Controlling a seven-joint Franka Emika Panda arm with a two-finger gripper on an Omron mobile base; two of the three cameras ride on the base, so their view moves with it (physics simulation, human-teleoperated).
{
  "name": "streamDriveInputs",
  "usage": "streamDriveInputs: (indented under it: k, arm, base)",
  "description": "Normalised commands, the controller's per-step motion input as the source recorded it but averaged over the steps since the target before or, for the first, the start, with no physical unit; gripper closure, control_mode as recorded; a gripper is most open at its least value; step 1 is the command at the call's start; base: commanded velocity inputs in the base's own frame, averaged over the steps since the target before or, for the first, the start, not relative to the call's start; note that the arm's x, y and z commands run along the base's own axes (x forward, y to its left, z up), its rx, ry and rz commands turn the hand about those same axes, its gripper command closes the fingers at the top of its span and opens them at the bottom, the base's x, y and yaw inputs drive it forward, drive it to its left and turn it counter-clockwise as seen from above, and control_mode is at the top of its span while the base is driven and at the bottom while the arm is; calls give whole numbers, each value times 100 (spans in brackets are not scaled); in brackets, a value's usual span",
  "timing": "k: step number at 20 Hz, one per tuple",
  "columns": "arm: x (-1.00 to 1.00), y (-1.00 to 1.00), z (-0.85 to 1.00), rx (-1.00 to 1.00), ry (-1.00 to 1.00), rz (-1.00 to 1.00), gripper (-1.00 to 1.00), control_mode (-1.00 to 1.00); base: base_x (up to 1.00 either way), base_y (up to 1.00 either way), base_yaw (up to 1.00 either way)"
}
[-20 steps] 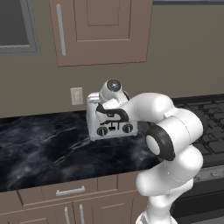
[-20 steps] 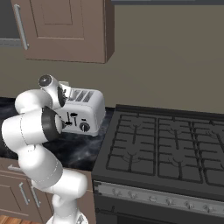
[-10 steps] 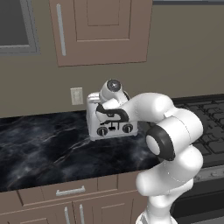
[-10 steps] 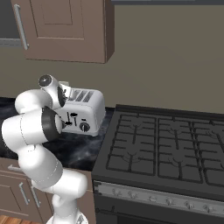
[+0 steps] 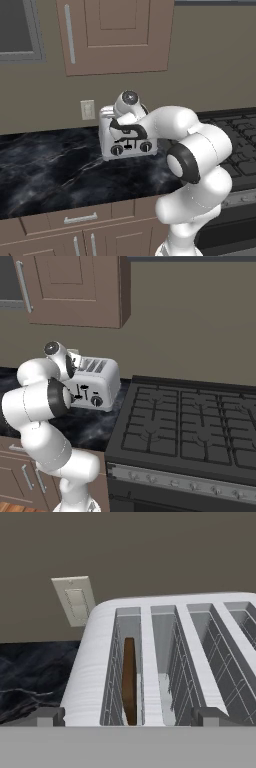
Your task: Start the toaster. Once the lever pops up, take the bread to the plate on the dining counter.
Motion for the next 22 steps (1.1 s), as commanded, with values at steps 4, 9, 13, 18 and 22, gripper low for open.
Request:
streamDriveInputs:
  k: [4, 9, 13, 18, 22]
  arm:
    - [0, 0, 0, 0, 0, 0, -100, -100]
    - [0, 0, 0, 0, 0, 0, -100, -100]
    - [0, 0, 0, 0, 0, 0, -100, -100]
    - [0, 0, 0, 0, 0, 0, -100, -100]
    - [0, 0, 0, 0, 0, 0, -100, -100]
  base:
    - [0, 0, 0]
    - [0, 0, 0]
    - [0, 0, 0]
    - [0, 0, 0]
    - [0, 0, 0]
